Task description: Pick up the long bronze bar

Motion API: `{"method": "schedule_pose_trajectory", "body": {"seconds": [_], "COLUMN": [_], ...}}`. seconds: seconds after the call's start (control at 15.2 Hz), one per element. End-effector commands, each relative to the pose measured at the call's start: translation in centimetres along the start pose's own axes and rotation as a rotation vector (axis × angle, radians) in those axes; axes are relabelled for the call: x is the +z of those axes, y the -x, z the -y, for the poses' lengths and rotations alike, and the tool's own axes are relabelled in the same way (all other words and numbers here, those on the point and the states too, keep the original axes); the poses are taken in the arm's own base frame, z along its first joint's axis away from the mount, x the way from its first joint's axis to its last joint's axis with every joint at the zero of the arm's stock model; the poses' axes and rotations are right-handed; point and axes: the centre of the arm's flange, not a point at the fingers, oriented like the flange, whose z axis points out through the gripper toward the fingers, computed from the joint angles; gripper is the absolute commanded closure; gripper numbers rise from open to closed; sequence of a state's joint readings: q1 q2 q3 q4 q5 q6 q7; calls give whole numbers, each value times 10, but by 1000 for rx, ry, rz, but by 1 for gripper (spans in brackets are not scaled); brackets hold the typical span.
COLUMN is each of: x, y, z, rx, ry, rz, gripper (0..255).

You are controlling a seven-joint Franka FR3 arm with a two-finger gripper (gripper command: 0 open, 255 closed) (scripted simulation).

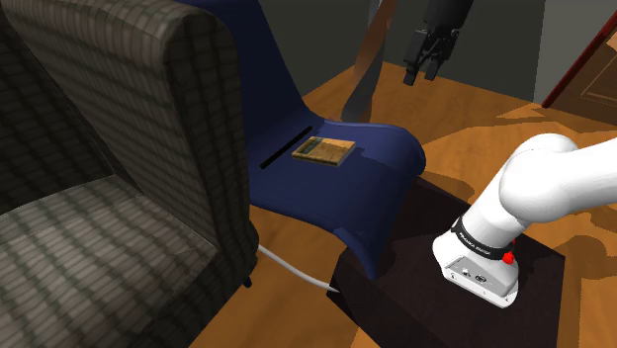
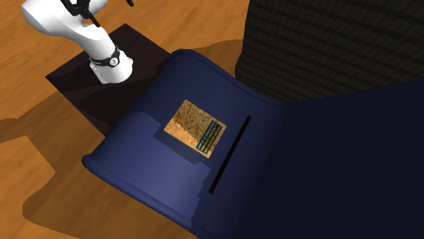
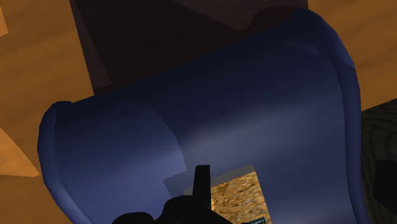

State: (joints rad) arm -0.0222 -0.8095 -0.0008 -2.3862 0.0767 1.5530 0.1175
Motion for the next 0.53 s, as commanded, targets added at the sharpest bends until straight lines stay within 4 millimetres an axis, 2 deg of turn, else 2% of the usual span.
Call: {"method": "schedule_pose_trajectory", "body": {"seconds": [0.0,0.46], "x": [0,48], "y": [0,-60], "z": [0,63], "rx": [0,216], "ry": [0,36], "rz": [0,37], "gripper": [0,0]}}
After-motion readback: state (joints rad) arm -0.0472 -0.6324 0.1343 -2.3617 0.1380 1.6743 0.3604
